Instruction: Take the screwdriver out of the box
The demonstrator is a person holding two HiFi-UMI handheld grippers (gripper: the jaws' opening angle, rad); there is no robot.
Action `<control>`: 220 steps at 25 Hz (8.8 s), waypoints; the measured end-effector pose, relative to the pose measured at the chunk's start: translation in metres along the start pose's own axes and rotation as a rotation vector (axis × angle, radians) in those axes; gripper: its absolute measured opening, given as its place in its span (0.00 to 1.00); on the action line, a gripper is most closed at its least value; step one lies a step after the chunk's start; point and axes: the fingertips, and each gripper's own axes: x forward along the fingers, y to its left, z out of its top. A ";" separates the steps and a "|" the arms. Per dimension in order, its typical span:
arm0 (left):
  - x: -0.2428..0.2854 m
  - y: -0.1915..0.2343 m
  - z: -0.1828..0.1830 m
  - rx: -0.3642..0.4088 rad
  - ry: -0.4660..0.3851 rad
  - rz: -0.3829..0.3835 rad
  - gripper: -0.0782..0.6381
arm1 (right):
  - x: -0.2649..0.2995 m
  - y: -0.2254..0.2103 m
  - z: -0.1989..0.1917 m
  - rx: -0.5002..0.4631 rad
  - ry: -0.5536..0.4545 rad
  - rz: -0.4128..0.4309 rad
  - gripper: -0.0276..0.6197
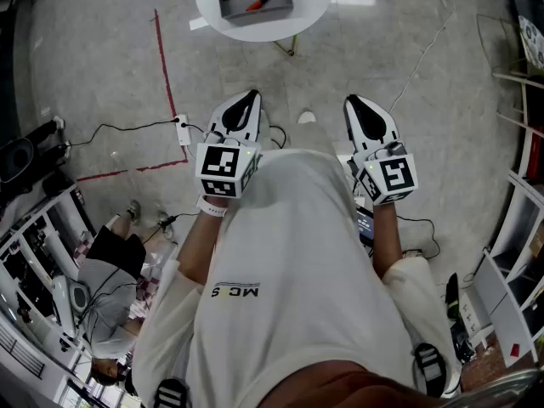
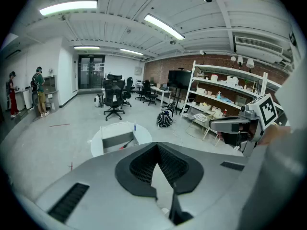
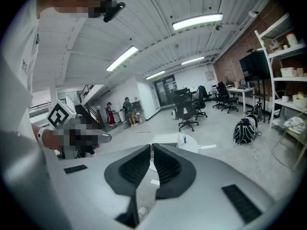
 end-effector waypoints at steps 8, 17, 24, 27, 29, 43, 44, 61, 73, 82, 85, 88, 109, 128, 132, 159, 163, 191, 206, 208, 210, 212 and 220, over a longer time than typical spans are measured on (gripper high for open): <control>-0.023 0.027 0.003 -0.064 -0.001 -0.090 0.12 | 0.020 0.041 0.002 -0.021 0.018 -0.038 0.17; -0.035 0.117 0.037 0.010 -0.072 -0.138 0.12 | 0.109 0.081 0.026 0.060 0.029 -0.084 0.17; -0.046 0.191 0.034 -0.061 -0.098 -0.153 0.12 | 0.175 0.115 0.039 0.005 0.088 -0.095 0.17; -0.037 0.210 0.031 -0.092 -0.084 -0.160 0.12 | 0.201 0.121 0.045 -0.002 0.114 -0.083 0.17; -0.027 0.220 0.033 -0.111 -0.081 -0.154 0.12 | 0.218 0.119 0.050 -0.012 0.125 -0.071 0.17; 0.057 0.267 0.107 -0.090 -0.040 -0.079 0.12 | 0.329 0.033 0.070 0.053 0.206 0.033 0.17; 0.064 0.268 0.109 -0.088 -0.031 -0.075 0.12 | 0.336 0.026 0.069 0.056 0.215 0.041 0.17; 0.149 0.292 0.117 -0.063 0.092 -0.086 0.12 | 0.416 -0.037 0.027 0.170 0.357 -0.011 0.17; 0.185 0.295 0.075 -0.086 0.172 -0.133 0.12 | 0.443 -0.056 -0.036 0.326 0.473 -0.126 0.24; 0.201 0.307 0.049 -0.130 0.205 -0.125 0.12 | 0.453 -0.074 -0.076 0.420 0.543 -0.264 0.27; 0.202 0.306 0.042 -0.140 0.218 -0.129 0.12 | 0.457 -0.078 -0.084 0.453 0.563 -0.293 0.29; 0.201 0.306 0.035 -0.148 0.228 -0.130 0.12 | 0.460 -0.076 -0.093 0.482 0.591 -0.315 0.31; 0.183 0.309 0.012 -0.171 0.244 -0.125 0.12 | 0.453 -0.069 -0.149 0.743 0.734 -0.464 0.33; 0.170 0.318 0.007 -0.180 0.225 -0.091 0.12 | 0.455 -0.065 -0.170 0.884 0.766 -0.509 0.15; 0.169 0.320 0.008 -0.183 0.220 -0.087 0.12 | 0.461 -0.063 -0.169 0.926 0.743 -0.501 0.15; 0.166 0.325 0.005 -0.201 0.241 -0.065 0.12 | 0.461 -0.066 -0.163 0.973 0.713 -0.577 0.16; 0.168 0.324 0.005 -0.204 0.240 -0.064 0.12 | 0.460 -0.067 -0.160 0.978 0.710 -0.569 0.18; 0.162 0.333 0.013 -0.247 0.214 -0.019 0.12 | 0.473 -0.082 -0.163 1.008 0.817 -0.730 0.19; 0.159 0.331 0.013 -0.262 0.196 -0.007 0.12 | 0.453 -0.091 -0.190 0.994 0.974 -0.878 0.29; 0.156 0.333 0.017 -0.262 0.185 0.006 0.12 | 0.451 -0.094 -0.193 0.975 1.012 -0.900 0.30; 0.154 0.337 0.022 -0.266 0.173 0.020 0.12 | 0.452 -0.096 -0.193 0.958 1.031 -0.907 0.29; 0.150 0.342 0.024 -0.270 0.165 0.037 0.12 | 0.453 -0.094 -0.192 0.960 1.035 -0.904 0.28; 0.145 0.343 0.028 -0.256 0.162 0.045 0.12 | 0.465 -0.098 -0.181 0.990 0.957 -0.831 0.25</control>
